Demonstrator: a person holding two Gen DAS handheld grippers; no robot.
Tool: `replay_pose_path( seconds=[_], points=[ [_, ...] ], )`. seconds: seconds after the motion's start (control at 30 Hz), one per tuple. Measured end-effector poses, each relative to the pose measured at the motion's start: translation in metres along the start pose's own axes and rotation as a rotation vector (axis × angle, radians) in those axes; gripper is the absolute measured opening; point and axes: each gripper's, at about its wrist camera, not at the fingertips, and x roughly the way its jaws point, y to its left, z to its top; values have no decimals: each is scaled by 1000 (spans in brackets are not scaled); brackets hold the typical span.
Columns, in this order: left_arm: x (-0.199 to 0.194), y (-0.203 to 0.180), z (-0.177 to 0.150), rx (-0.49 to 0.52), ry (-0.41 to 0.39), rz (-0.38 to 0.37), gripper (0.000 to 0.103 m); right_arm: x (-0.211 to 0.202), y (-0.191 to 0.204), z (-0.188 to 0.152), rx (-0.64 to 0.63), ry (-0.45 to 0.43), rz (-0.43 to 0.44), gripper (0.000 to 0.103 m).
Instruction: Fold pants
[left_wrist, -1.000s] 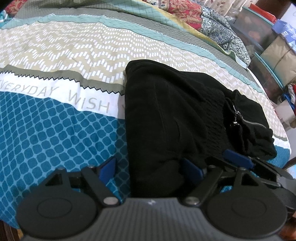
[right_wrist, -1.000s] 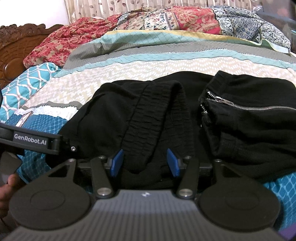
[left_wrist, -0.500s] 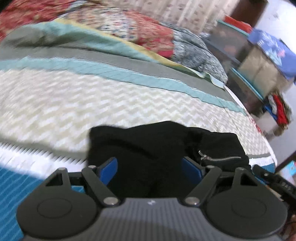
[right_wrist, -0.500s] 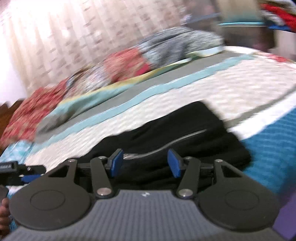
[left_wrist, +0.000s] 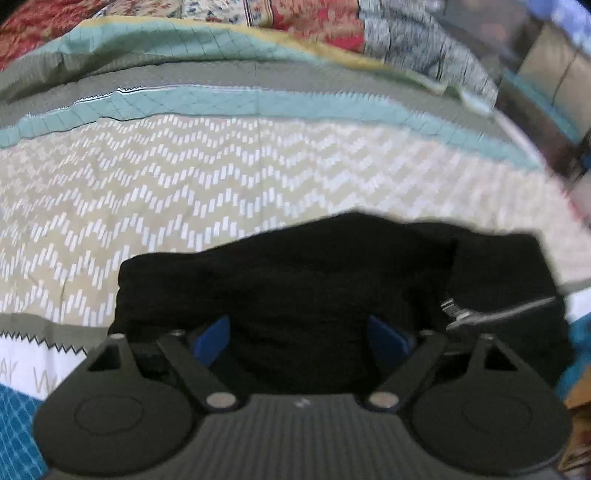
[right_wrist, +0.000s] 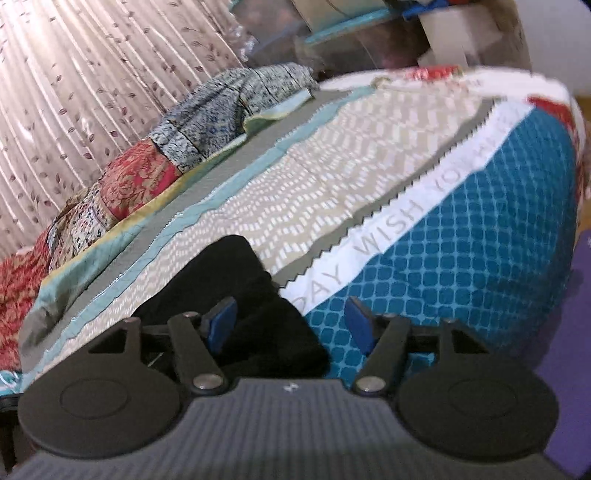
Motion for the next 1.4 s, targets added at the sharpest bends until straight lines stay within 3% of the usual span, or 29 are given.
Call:
replay_pose_path(
  seconds=[0.13, 0.23, 0.5, 0.63, 0.7, 0.77, 0.8, 0.9, 0.97, 1.0, 1.03, 1.07, 1.1, 1.27, 1.4],
  points=[
    [-35, -8, 16, -45, -91, -69, 84, 10, -3, -5, 34, 51, 47, 66],
    [-45, -33, 32, 1, -97, -114, 88, 17, 8, -10, 31, 114, 66, 25],
    [-33, -129, 56, 203, -20, -241, 97, -34, 107, -37, -363, 13, 221, 22],
    [-24, -166, 58, 309, 15, -226, 101, -44, 146, -64, -561, 2, 251, 22],
    [-19, -179, 53, 367, 33, -146, 93, -46, 156, -72, -617, -4, 264, 22],
    [-11, -177, 48, 384, 57, -91, 22, -50, 161, -76, -634, -5, 284, 22],
    [-11, -169, 49, 363, 70, -93, 13, -51, 162, -76, -641, -8, 294, 22],
    [-16, -136, 55, 247, 76, -154, 12, -52, 158, -75, -647, -21, 297, 30],
    [-19, -115, 58, 184, 86, -188, 12, -48, 151, -76, -636, -4, 301, 54],
    [-21, -107, 59, 160, 94, -210, 12, -45, 149, -78, -638, 0, 286, 54],
    [-22, -99, 60, 141, 103, -229, 12, -41, 147, -81, -644, 3, 272, 50],
    [-24, -92, 59, 125, 106, -239, 12, -36, 147, -83, -652, 21, 265, 23],
    [-26, -86, 58, 120, 107, -236, 12, -32, 149, -85, -655, 46, 263, 19],
    [-49, -52, 60, 82, 42, -256, 12, -47, 175, -85, -653, 60, 373, 19],
    [-70, -11, 62, 28, -2, -267, 12, -56, 208, -88, -642, 121, 482, 19]
  ],
)
